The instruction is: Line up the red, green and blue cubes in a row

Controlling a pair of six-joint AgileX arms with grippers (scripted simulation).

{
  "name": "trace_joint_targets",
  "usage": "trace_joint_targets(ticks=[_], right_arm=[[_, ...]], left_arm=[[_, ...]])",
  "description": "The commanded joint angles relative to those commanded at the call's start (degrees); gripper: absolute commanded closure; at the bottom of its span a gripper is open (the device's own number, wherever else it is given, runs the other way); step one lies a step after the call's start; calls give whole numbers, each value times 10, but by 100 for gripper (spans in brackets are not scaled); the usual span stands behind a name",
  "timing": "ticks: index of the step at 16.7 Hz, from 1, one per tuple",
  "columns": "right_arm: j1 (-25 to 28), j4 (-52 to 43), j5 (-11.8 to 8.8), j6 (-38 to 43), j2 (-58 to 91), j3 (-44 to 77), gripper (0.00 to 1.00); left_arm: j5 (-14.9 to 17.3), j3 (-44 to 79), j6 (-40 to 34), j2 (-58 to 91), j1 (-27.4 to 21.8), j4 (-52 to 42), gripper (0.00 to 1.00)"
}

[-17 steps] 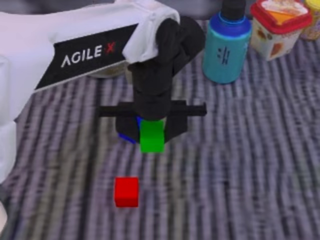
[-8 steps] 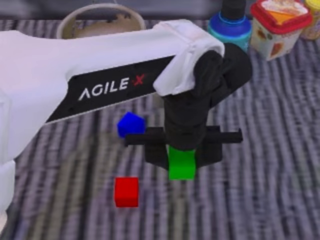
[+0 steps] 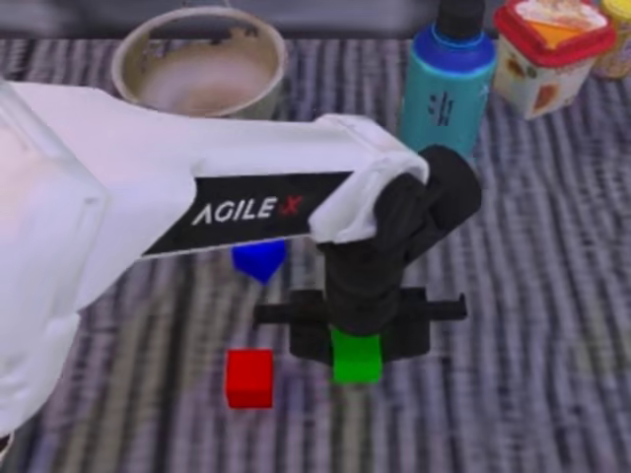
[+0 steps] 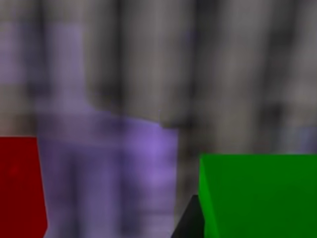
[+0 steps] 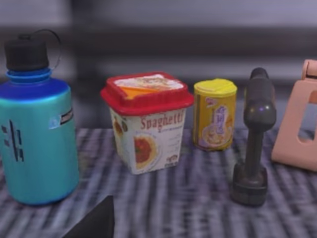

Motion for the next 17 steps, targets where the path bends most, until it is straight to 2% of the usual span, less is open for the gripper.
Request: trace_joint_targets(ticks=[5, 17], right_arm=[[0, 0, 0, 0, 0, 0, 0], [0, 0, 0, 0, 0, 0, 0]], left_arm=[[0, -13, 0, 6, -1, 15, 100], [0, -13, 0, 6, -1, 15, 10]])
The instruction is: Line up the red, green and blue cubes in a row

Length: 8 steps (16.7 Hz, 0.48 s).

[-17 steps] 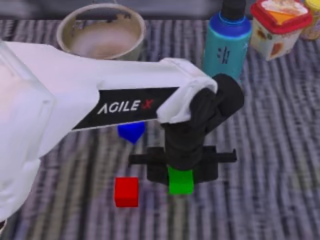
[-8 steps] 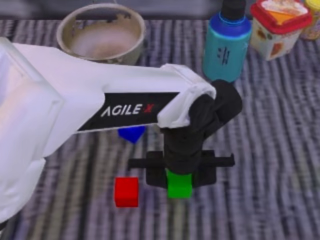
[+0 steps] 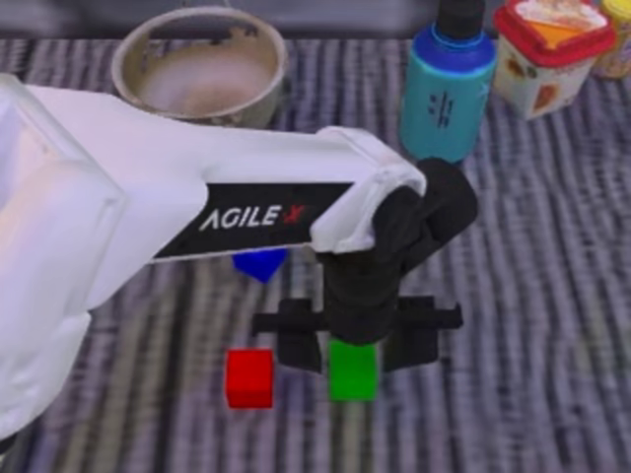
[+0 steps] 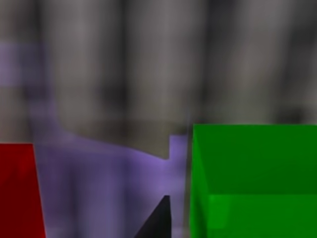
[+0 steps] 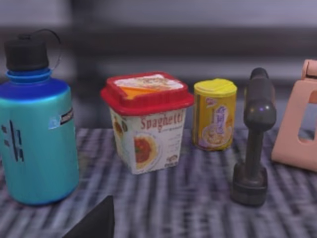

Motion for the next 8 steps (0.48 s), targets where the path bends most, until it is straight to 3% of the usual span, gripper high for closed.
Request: trace_joint_targets(ticks=[2, 8], right_arm=[[0, 0, 0, 0, 0, 0, 0], [0, 0, 0, 0, 0, 0, 0]], left_arm=[[0, 0, 0, 0, 0, 0, 0], [0, 0, 0, 0, 0, 0, 0]])
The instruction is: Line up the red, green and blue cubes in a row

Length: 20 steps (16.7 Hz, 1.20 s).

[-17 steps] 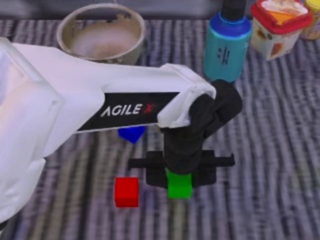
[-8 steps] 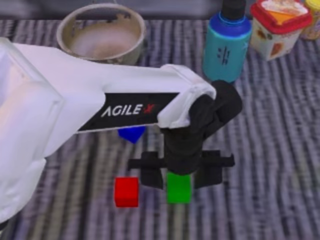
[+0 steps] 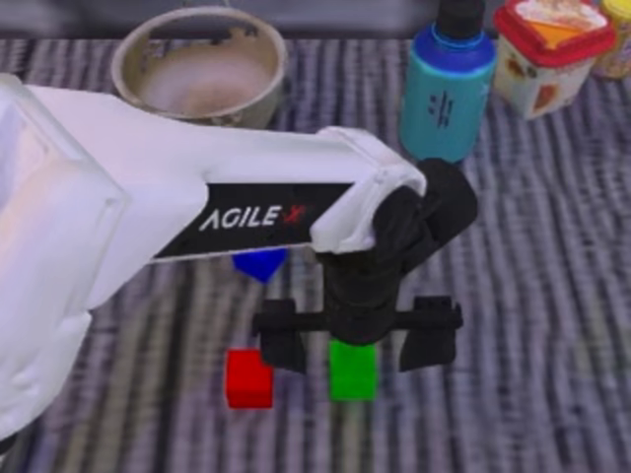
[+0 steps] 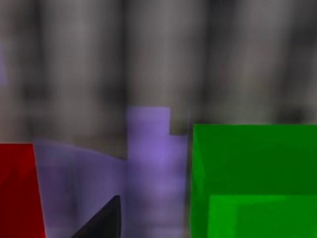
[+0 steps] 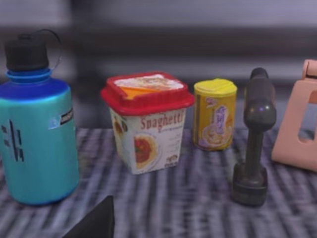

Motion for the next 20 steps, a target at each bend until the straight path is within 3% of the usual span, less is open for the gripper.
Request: trace_joint_targets(ticks=[4, 11, 16, 20], right_arm=[[0, 0, 0, 0, 0, 0, 0], [0, 0, 0, 0, 0, 0, 0], [0, 0, 0, 0, 0, 0, 0], [0, 0, 0, 0, 0, 0, 0]], left_arm=[[0, 9, 0, -3, 0, -10, 0], [0, 96, -3, -40, 9, -137, 0], [0, 99, -1, -41, 7, -141, 0], [0, 123, 60, -23, 32, -147, 0]])
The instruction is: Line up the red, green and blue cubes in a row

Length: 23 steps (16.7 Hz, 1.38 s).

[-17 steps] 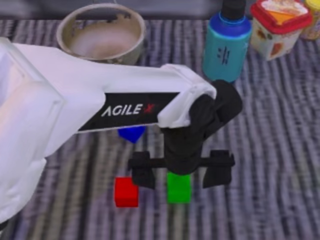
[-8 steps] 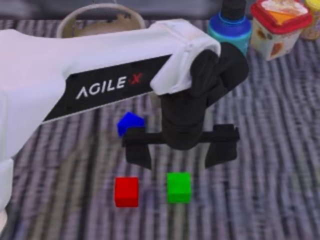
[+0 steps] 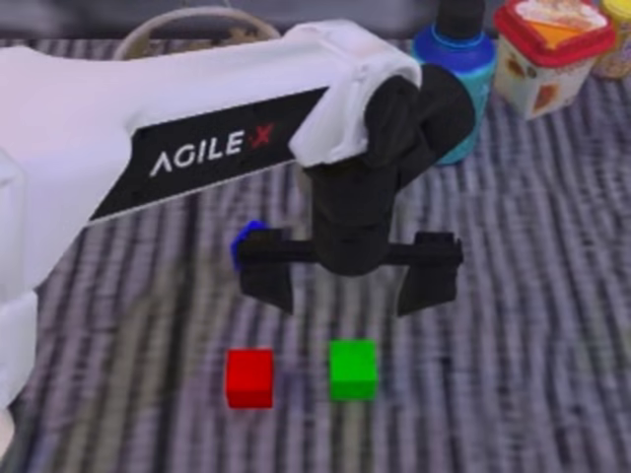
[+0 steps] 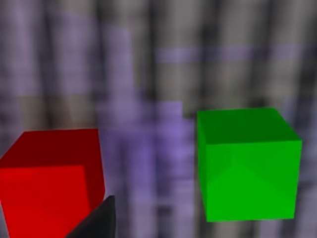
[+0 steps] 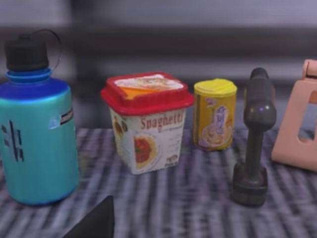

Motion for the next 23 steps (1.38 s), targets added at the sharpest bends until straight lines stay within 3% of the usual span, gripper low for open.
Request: trace_joint_targets(ticks=[9, 12, 20, 23], right_arm=[[0, 0, 0, 0, 0, 0, 0], [0, 0, 0, 0, 0, 0, 0], [0, 0, 0, 0, 0, 0, 0], [0, 0, 0, 0, 0, 0, 0]], left_arm=[[7, 102, 371, 84, 139, -31, 0], [8, 127, 455, 100, 177, -35, 0], [7, 135, 483, 104, 189, -33, 0], [7, 104, 483, 116, 191, 7, 0]])
